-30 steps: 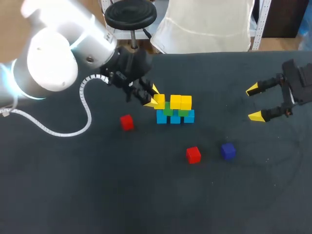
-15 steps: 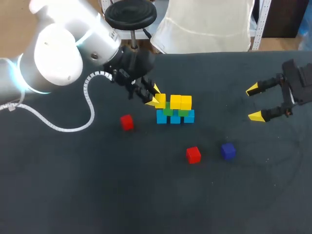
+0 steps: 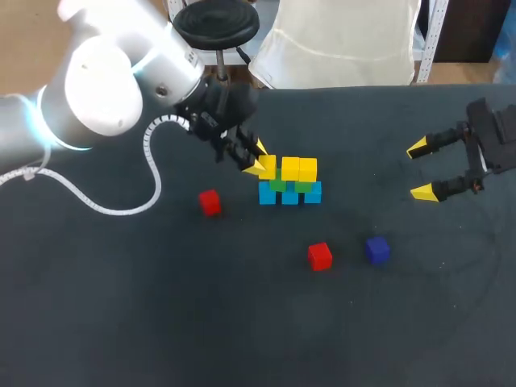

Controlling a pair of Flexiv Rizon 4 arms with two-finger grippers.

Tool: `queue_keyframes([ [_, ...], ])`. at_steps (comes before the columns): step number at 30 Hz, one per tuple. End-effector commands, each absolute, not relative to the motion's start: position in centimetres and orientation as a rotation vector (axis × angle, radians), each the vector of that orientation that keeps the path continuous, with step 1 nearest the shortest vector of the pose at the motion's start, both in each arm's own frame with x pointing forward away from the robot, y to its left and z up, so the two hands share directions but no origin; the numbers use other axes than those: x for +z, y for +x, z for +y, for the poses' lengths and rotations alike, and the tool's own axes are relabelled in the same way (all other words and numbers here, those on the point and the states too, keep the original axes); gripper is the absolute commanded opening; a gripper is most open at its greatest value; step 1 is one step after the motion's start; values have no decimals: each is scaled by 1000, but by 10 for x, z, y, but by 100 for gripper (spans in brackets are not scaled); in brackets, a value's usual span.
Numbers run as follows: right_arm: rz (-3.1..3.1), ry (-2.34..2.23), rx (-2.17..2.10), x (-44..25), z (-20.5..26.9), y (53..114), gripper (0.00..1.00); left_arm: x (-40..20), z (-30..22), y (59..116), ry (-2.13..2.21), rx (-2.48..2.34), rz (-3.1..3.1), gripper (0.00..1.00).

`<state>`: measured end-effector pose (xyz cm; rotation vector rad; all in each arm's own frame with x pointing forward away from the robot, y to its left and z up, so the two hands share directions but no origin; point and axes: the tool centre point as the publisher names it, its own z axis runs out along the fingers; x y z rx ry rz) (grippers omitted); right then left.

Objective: Place the blue cubes, place green cubes on the blue cubes, place the yellow cubes on the green cubes, then place the red cubes on the yellow cubes, and place purple cube on the red cubes.

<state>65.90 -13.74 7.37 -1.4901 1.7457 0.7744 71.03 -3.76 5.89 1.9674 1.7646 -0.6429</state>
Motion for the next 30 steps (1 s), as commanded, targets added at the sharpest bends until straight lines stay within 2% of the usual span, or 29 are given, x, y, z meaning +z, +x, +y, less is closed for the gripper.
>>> queue_keyframes([
  [1, 1743, -1491, 777, 73, -137, 660, 100, 58, -39, 715, 1980, -649, 1765, 0],
  [30, 1743, -1491, 777, 73, -137, 660, 100, 54, -45, 718, 2013, -652, 1752, 0],
])
